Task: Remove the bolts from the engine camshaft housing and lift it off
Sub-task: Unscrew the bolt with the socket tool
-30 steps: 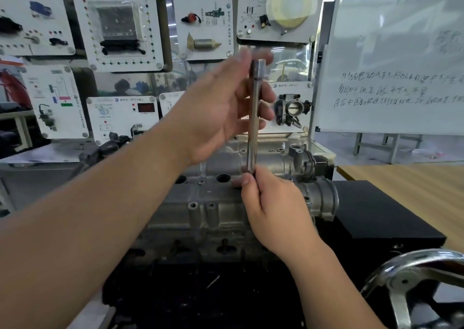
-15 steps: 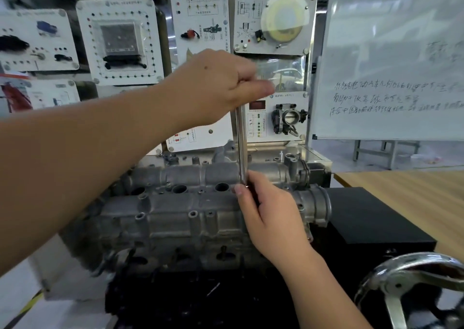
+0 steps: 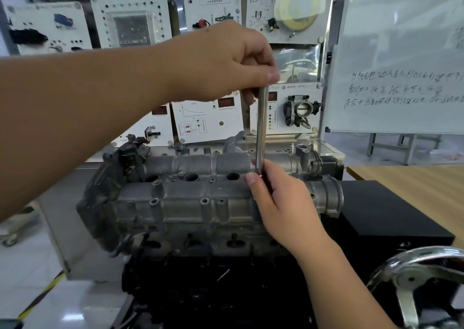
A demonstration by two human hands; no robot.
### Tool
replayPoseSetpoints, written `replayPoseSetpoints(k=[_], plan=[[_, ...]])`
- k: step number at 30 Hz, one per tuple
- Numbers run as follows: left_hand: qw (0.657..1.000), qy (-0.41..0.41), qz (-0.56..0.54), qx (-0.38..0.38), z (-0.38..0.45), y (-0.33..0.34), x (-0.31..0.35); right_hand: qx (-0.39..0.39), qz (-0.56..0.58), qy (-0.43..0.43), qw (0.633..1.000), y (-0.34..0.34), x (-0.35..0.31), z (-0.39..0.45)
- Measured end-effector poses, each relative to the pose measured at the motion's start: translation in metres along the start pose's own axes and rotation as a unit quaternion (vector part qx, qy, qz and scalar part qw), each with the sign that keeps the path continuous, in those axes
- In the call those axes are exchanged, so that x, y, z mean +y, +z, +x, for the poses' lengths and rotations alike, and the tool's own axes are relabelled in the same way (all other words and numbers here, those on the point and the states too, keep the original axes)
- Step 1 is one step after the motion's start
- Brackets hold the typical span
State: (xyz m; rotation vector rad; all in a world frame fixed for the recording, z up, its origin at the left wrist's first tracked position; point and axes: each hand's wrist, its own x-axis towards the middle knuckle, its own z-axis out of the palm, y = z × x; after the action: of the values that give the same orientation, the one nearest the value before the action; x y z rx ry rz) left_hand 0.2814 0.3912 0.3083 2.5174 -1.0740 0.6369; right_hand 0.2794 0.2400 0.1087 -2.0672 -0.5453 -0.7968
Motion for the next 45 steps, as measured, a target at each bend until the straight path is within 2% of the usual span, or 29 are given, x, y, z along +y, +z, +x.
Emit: replayPoseSetpoints(k=[3,6,8,10,12,14,16,20,21,23,26,28,31,36,39,42,45], plan=[[0.999,-0.013,0.004,0.034,0.001,0.005,-0.002,0.049,0.041,0.011,0.998,0.002,0.003,-0.002],[0.997,-0.031,-0.017,0.065,0.000,0.020,-0.007,0.026,0.033,0.010,0.999,0.001,0.002,-0.003],[0.988,-0.067,-0.124,0.062,-0.004,0.035,-0.008,0.007,0.025,0.007,1.000,-0.001,0.000,-0.002],[0.950,-0.086,-0.296,0.054,-0.008,0.049,-0.006,-0.003,0.017,0.007,1.000,-0.003,-0.002,-0.001],[0.925,-0.071,-0.364,0.088,-0.013,0.057,-0.006,-0.013,0.012,0.006,1.000,-0.003,-0.003,-0.001],[0.944,-0.036,-0.303,0.124,-0.014,0.059,-0.008,-0.011,0.009,0.000,1.000,-0.002,-0.003,-0.001],[0.970,-0.002,-0.208,0.126,-0.012,0.056,-0.008,0.011,0.012,-0.006,1.000,0.000,-0.001,-0.001],[0.985,0.026,-0.104,0.135,-0.005,0.055,-0.002,0.055,0.038,0.003,0.998,0.003,0.004,-0.002],[0.984,0.027,-0.113,0.135,-0.004,0.056,-0.001,0.055,0.034,-0.003,0.998,0.003,0.004,-0.002],[0.972,0.012,-0.198,0.124,-0.006,0.061,-0.001,0.041,0.018,-0.021,0.999,0.001,0.003,-0.002],[0.924,-0.014,-0.364,0.115,-0.009,0.065,-0.008,0.002,0.016,-0.013,1.000,-0.003,0.003,-0.001],[0.902,-0.013,-0.411,0.134,-0.008,0.064,-0.012,-0.017,0.016,0.003,1.000,-0.003,0.001,-0.001],[0.896,0.003,-0.410,0.171,-0.008,0.064,-0.013,-0.009,0.030,0.017,0.999,-0.001,-0.002,-0.002],[0.909,0.015,-0.349,0.225,-0.007,0.068,-0.009,0.038,0.017,-0.017,0.999,-0.002,0.000,0.000],[0.913,0.004,-0.349,0.212,-0.009,0.072,-0.012,0.005,0.016,-0.028,0.999,-0.005,-0.001,0.000],[0.898,-0.005,-0.405,0.172,-0.013,0.076,-0.016,-0.015,0.018,-0.007,1.000,-0.004,-0.001,0.000],[0.900,0.008,-0.388,0.199,-0.013,0.076,-0.018,0.009,0.019,0.008,1.000,0.001,0.001,-0.002]])
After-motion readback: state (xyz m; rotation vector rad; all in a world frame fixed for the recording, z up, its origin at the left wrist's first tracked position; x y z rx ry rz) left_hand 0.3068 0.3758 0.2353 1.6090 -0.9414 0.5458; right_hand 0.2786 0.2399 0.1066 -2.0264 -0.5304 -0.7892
